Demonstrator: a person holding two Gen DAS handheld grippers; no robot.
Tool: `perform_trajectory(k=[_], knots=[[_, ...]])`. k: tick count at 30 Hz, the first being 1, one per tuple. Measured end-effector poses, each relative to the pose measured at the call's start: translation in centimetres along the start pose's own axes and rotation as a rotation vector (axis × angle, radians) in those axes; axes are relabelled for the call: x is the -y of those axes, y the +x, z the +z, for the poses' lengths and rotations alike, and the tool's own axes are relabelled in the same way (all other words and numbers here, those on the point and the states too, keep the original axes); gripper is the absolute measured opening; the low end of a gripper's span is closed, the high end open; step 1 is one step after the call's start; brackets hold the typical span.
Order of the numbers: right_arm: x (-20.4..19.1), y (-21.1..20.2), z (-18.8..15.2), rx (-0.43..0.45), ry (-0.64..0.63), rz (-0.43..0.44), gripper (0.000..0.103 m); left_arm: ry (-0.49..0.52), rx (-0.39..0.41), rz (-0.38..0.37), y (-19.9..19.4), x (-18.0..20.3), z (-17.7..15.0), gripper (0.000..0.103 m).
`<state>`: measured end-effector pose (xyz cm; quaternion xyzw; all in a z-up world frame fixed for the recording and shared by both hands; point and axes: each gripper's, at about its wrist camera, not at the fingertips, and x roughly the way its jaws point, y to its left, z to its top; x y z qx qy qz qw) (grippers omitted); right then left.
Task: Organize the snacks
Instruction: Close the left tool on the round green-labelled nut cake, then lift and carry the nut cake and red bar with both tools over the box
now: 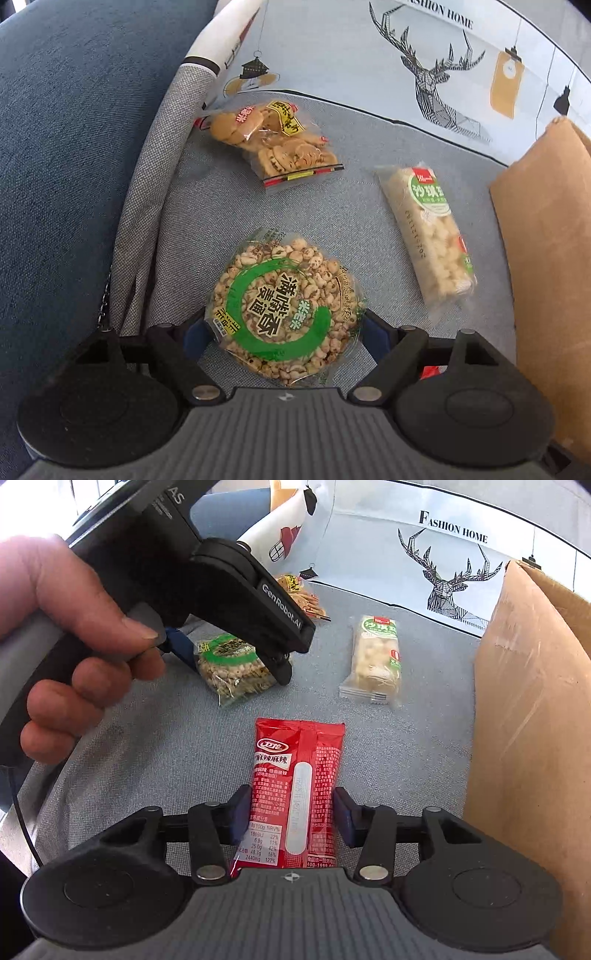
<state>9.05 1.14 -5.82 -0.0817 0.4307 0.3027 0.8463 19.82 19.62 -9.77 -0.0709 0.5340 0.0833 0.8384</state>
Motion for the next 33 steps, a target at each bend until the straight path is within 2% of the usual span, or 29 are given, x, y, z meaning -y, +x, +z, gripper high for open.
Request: perform_trajectory(k=[11,23,33], knots=[[0.1,0.2,-0.1,-0.005,-0.009,-0.004,0.054,0.032,0.007,0.018,0.4,0.5,0.0,0.089],[-0.3,-0.3,-0.3,0.022,-0.023,-0.020,0.046,0.023,0.024,0.022,0.1,0.4,-0.1,0.086],[-0.7,-1.8,-0.5,0.076,-0.047,-0.032,0.045,-0.019,0.083,0.006,-3.1,-0.1,-1.6,0.085]])
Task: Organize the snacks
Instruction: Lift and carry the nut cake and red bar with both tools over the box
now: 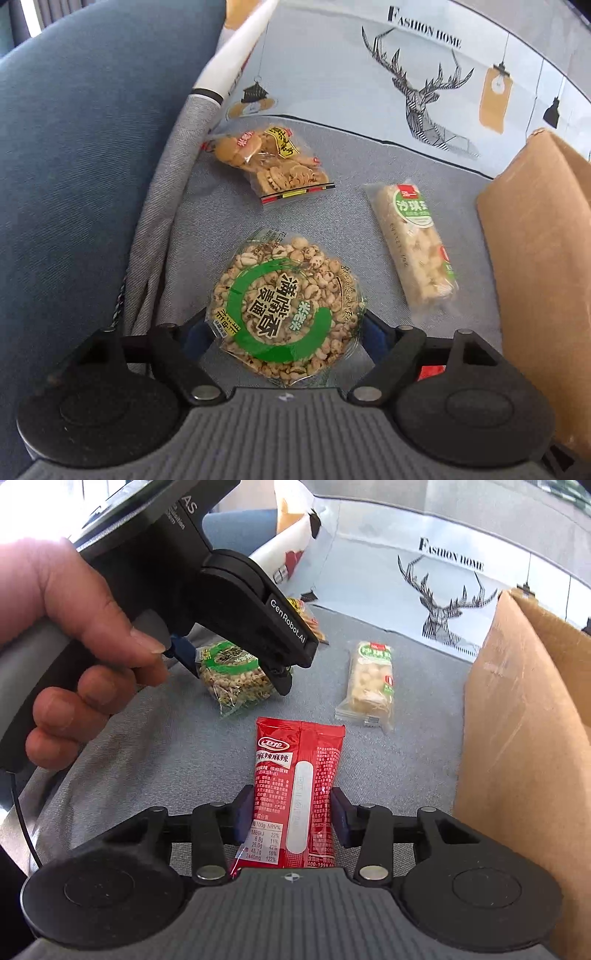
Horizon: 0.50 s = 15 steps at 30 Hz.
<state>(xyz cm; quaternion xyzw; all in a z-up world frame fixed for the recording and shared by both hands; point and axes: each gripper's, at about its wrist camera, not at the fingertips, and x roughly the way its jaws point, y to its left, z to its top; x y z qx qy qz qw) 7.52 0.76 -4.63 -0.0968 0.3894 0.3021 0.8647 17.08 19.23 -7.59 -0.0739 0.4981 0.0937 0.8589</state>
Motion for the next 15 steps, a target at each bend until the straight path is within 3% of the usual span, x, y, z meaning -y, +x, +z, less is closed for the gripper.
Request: perform_trajectory(k=[15], knots=[[-1.1,-6.8,-1.1,0.129,-0.019,-0.021,0.045,-0.057,0.083,-0.026,-6.6,-0.5,-3.7,0.085]])
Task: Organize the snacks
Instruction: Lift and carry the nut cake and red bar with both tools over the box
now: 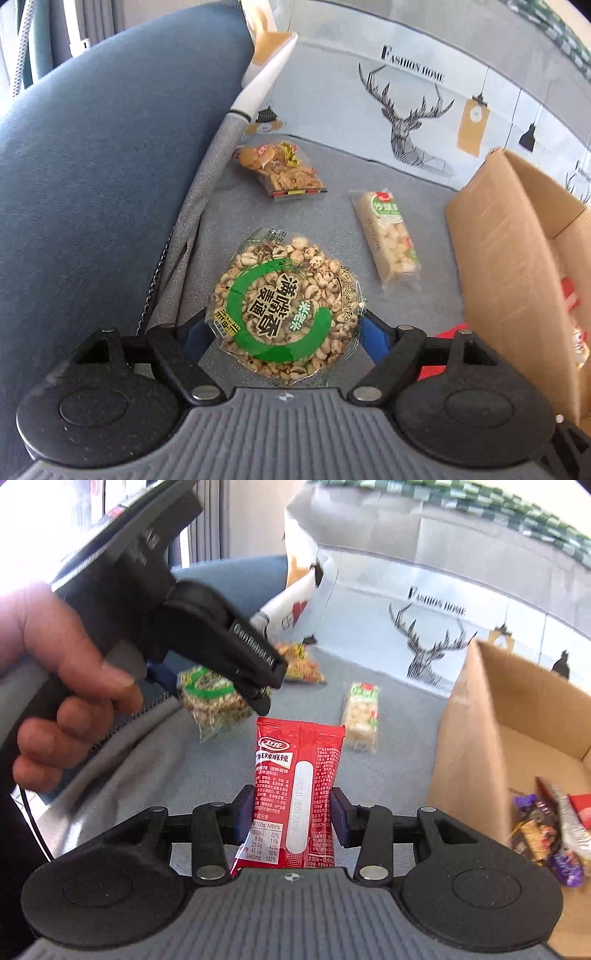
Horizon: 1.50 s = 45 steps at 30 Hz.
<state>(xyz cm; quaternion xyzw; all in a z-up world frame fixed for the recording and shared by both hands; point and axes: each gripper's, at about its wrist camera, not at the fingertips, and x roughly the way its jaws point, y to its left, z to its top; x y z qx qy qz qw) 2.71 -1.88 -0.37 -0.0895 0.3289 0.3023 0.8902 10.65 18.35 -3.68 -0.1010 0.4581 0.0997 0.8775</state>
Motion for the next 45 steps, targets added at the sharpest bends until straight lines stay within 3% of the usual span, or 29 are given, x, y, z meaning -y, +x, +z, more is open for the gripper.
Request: perform_trajectory(k=[8,13,18,21,26,35,45], knots=[[2.6,-5.1,2.4,0.136,0.039,-0.010,0.044,-0.024,0.087,-0.040,-2.8,0.9,0.7,0.085],[7.5,-8.6,5.4,0.261,0.132,-0.070,0.045,-0.017,0.168,-0.088,-4.4,2.8,1.4,0.085],[13.5,-9.9,7.6,0.332,0.185,-0.158,0.045,0.054,0.257,-0.130,-5.5,5.9,1.5,0.085],[17.2,-9.0,7.8,0.338,0.223,-0.214,0.045,0.084,0.305,-0.171,-6.0,7.9,1.6,0.085],[20.8,-8.8,4.5,0.301,0.319,-0.263,0.044,0.122,0.353,-0.221,-6.2,11.1,1.9,0.085],[22.8,-9.5,2.4,0.294,0.312,-0.320,0.044,0.163,0.357,-0.320,-5.3,16.5,1.9,0.085],[24.4,-10.0,1.2,0.271,0.327,-0.349,0.045,0.255,0.352,-0.378,-4.8,21.2,0.2,0.085]])
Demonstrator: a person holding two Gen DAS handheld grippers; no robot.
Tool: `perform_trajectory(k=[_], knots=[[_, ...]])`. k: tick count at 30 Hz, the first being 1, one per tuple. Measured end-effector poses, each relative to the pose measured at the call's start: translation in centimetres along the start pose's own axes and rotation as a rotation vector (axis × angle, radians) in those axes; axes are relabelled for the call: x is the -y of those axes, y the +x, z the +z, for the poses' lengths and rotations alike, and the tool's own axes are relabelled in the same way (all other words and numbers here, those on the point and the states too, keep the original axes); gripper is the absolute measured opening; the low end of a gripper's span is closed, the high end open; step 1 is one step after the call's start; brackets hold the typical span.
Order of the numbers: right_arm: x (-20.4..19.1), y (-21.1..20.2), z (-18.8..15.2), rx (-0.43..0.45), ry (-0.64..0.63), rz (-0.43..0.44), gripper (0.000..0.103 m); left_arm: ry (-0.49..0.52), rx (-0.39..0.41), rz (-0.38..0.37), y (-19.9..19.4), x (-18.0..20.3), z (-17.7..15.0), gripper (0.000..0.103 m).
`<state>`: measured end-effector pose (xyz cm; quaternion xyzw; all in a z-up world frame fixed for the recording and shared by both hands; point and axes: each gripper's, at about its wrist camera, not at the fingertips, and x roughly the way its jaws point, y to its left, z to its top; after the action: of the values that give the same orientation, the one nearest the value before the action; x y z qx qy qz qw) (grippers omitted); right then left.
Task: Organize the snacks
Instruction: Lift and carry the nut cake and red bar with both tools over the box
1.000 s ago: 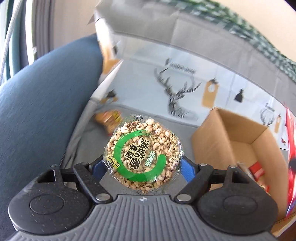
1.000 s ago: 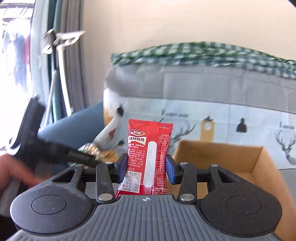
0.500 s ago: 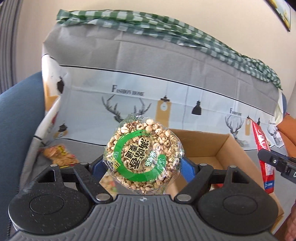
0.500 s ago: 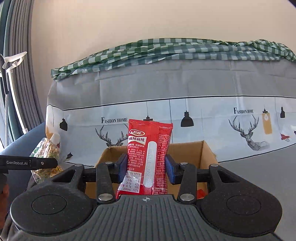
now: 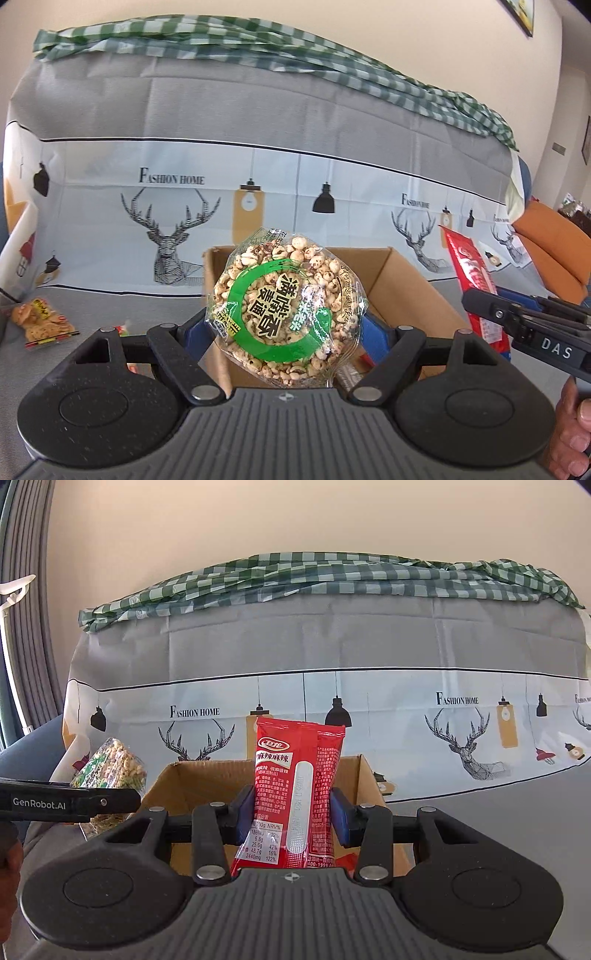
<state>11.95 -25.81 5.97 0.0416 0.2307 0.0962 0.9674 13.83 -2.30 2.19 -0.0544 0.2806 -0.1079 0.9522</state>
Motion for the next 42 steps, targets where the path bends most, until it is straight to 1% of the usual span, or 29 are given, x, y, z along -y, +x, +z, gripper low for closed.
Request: perform_trajectory(k=[5,9,18,42], knots=[[-0.1,0.0,-0.1,-0.003,-0.001,0.000,0.045,0.035,-0.010,-0.015,0.4,1.2,-0.5,0.085],[-0.4,0.0,-0.1,-0.002,-0.007,0.003,0.045,0.046,-0.013,-0.024,0.5,1.5,-0.8,0.085],[-0.2,0.1,-0.1,-0.003,-0.010,0.003,0.045,0.036,-0.018,-0.029,0.6,1.3,-0.8,0.085],[-0.4,0.2,-0.2,-0.008,-0.026,0.003,0.045,0.053,-0.019,-0.053,0.7,2.1,-1.1,0.085]])
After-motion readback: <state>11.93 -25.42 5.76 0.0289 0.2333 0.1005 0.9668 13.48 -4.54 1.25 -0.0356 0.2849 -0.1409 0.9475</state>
